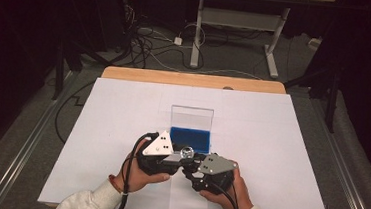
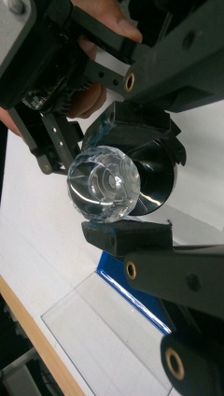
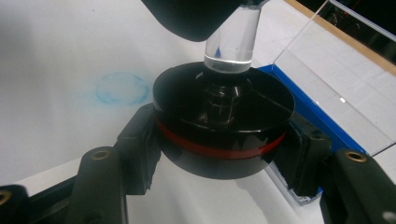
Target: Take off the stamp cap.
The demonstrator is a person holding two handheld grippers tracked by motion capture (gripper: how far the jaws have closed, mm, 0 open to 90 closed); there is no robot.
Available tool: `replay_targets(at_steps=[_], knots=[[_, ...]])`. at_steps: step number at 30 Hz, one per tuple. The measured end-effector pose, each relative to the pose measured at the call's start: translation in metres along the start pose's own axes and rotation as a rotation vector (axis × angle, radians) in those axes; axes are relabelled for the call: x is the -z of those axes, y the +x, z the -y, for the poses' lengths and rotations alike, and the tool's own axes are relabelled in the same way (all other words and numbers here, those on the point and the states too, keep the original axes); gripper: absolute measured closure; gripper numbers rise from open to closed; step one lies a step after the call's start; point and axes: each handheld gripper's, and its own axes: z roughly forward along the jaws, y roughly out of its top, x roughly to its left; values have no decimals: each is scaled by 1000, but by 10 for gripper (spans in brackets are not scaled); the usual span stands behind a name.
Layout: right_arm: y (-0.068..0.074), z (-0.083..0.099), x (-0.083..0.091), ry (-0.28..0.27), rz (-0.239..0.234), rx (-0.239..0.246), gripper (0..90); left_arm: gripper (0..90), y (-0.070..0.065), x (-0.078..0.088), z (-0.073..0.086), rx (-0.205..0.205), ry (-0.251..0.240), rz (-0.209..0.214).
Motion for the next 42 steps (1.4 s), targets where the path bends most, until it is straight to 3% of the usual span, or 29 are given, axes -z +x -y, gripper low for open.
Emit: replay_targets(at_steps=[7,14,20,25,42], knots=[[0,1,-1,10,2,-25,389,546,-4,-5,2,3,-22,-18],[0,3,-3,18,-10,-49,389,545,-4,-8,5,20,-35,-10],[0,4,-5,28,-19,-51,389,546,-4,-11,6,16,-21,-4],[0,3,-3,28,-25,-39,389,547,0,-8,6,35,-23,23],[0,1,-1,54,-23,7,390,549,2,-7,4,32,5,44]])
